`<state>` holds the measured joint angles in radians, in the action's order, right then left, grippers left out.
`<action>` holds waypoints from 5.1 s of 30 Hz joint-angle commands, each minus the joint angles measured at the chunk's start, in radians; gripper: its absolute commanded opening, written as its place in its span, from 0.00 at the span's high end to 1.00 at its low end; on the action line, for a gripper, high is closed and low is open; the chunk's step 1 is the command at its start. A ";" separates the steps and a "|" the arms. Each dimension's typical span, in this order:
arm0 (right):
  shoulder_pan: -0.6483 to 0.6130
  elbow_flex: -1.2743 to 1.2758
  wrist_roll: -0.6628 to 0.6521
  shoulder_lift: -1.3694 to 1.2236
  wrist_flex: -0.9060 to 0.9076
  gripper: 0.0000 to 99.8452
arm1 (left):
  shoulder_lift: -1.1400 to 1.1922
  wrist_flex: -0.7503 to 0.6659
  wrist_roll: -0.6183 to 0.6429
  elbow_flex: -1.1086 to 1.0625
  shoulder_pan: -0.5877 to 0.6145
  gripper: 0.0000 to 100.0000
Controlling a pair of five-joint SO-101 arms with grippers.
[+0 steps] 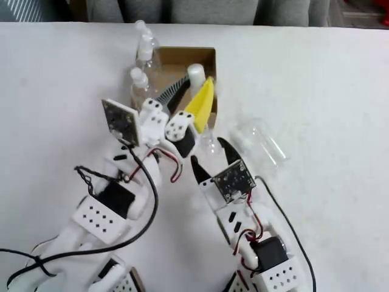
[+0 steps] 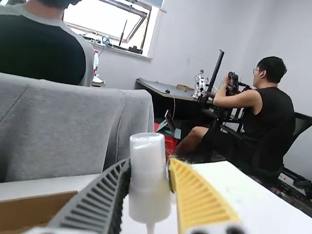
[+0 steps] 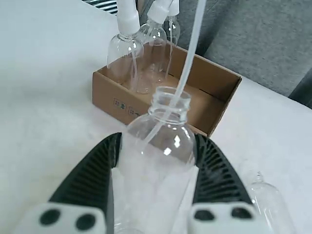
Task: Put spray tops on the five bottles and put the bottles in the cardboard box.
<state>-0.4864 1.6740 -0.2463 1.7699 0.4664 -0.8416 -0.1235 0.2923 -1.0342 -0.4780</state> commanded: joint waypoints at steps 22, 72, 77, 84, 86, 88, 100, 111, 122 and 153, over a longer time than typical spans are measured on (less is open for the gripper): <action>0.012 0.000 0.009 0.010 -0.013 0.98 | -0.031 -0.021 0.005 -0.137 -0.077 0.98; 0.088 0.006 -0.002 0.008 0.101 0.98 | -0.064 0.848 0.005 0.126 0.371 0.99; 0.119 0.018 0.008 0.008 0.018 0.98 | -0.048 0.827 0.003 0.017 0.389 0.92; 0.217 0.017 0.008 -0.001 -0.404 0.98 | -0.176 0.761 -0.181 -0.235 0.472 0.92; 0.217 0.015 0.008 -0.001 -0.490 0.98 | -0.236 0.790 -0.262 -0.295 0.498 0.92; 0.208 0.005 0.002 -0.001 -0.527 0.98 | -0.306 0.833 -0.304 -0.358 0.529 0.92; 0.143 -0.239 0.008 -0.185 -0.533 0.98 | -0.806 1.100 -0.344 -0.546 0.585 0.92; 0.099 -0.640 0.008 -0.796 -0.547 0.98 | -0.989 1.119 -0.344 -0.643 0.582 0.92; 0.102 -0.646 0.009 -1.326 -1.018 0.98 | -0.989 1.115 -0.344 -0.658 0.582 0.92; 0.202 -1.475 0.161 -2.338 -1.379 0.98 | -0.987 1.100 -0.344 -0.658 0.578 0.92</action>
<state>-0.3038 0.3207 -0.0652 -0.5501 -0.9682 -1.8128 0.9935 -0.0437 -1.6939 0.0974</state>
